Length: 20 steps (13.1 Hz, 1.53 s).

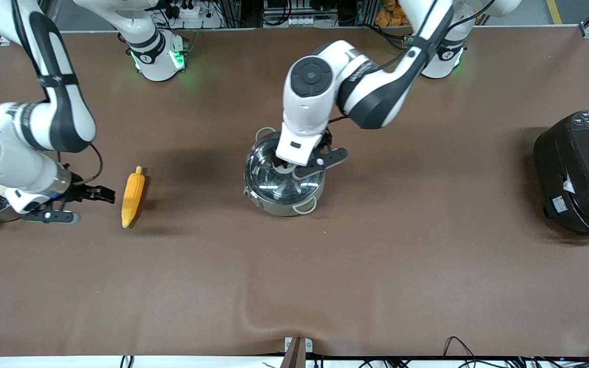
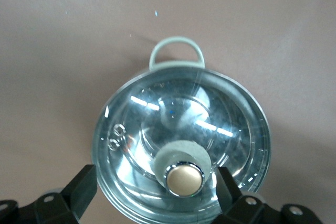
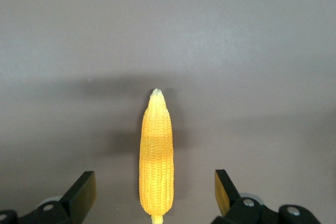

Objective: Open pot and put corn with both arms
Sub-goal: 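Lift the glass lid with the left gripper while the right gripper grasps the corn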

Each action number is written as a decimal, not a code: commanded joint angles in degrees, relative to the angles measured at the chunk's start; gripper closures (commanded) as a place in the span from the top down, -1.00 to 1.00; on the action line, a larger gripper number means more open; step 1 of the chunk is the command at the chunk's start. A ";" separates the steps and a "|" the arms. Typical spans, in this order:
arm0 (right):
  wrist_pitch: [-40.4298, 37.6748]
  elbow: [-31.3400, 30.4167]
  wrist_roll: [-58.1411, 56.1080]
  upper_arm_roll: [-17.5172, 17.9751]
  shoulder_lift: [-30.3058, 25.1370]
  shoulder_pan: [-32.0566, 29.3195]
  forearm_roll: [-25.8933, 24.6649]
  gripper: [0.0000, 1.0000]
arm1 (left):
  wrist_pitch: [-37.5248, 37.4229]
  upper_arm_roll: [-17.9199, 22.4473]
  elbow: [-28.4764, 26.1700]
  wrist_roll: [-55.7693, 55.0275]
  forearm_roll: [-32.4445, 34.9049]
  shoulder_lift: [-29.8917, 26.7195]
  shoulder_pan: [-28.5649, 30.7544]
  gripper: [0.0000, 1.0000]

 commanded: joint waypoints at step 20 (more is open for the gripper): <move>15.49 -8.65 -0.92 0.67 9.57 0.07 1.02 1.00 | 3.09 1.12 1.64 -5.02 -0.14 6.54 -4.42 -0.05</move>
